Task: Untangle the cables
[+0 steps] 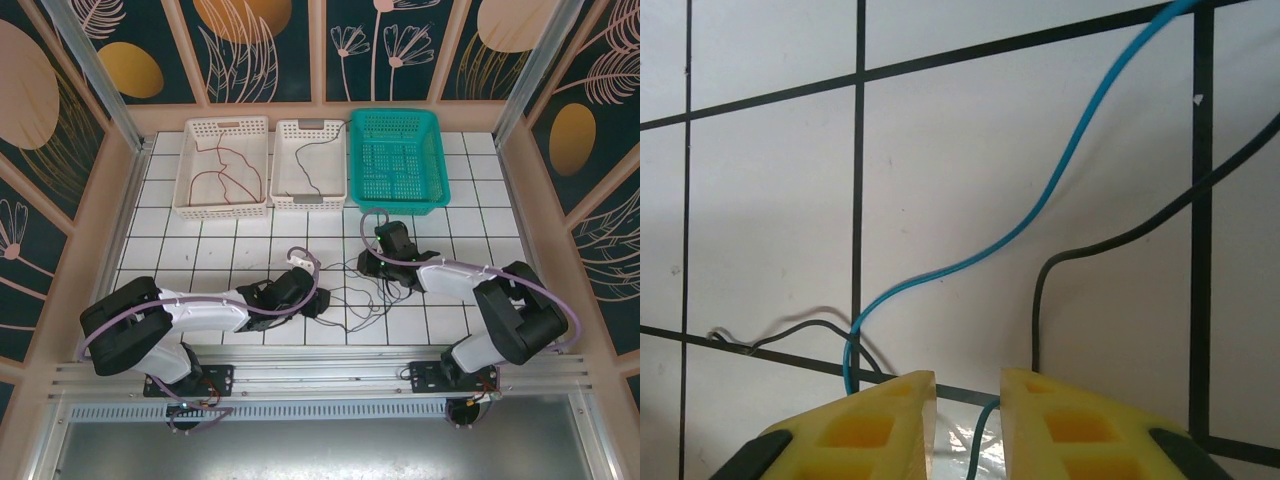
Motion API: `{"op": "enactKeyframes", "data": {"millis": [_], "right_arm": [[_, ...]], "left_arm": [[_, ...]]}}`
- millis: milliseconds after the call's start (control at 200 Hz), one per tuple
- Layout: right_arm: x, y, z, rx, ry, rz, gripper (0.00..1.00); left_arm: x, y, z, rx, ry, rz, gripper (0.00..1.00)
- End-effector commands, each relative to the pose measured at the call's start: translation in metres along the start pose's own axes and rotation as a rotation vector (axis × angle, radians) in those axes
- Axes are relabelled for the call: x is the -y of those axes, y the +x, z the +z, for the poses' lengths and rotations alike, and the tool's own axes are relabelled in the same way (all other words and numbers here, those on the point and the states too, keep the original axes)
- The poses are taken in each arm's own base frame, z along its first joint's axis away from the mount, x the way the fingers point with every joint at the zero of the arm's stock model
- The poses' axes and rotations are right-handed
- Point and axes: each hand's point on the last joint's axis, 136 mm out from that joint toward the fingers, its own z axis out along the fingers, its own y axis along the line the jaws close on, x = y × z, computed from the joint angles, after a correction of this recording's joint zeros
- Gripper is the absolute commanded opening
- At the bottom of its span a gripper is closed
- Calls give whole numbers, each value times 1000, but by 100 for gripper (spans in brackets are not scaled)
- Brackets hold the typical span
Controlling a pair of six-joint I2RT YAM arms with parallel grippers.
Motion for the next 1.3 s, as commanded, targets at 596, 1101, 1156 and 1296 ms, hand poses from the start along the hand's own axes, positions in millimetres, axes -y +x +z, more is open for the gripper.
{"op": "enactKeyframes", "data": {"millis": [596,1101,1156,1296], "right_arm": [[39,17,-32,67,240,-94,40],[30,52,-36,10,303,-155,34],[31,55,-33,5,303,-157,32],[33,58,-23,-17,314,-169,27]], "left_arm": [[-2,8,0,-31,-1,9,44],[2,2,3,-25,-6,23,44],[3,1,3,-24,-5,25,44],[5,-3,3,-20,-6,30,44]]}}
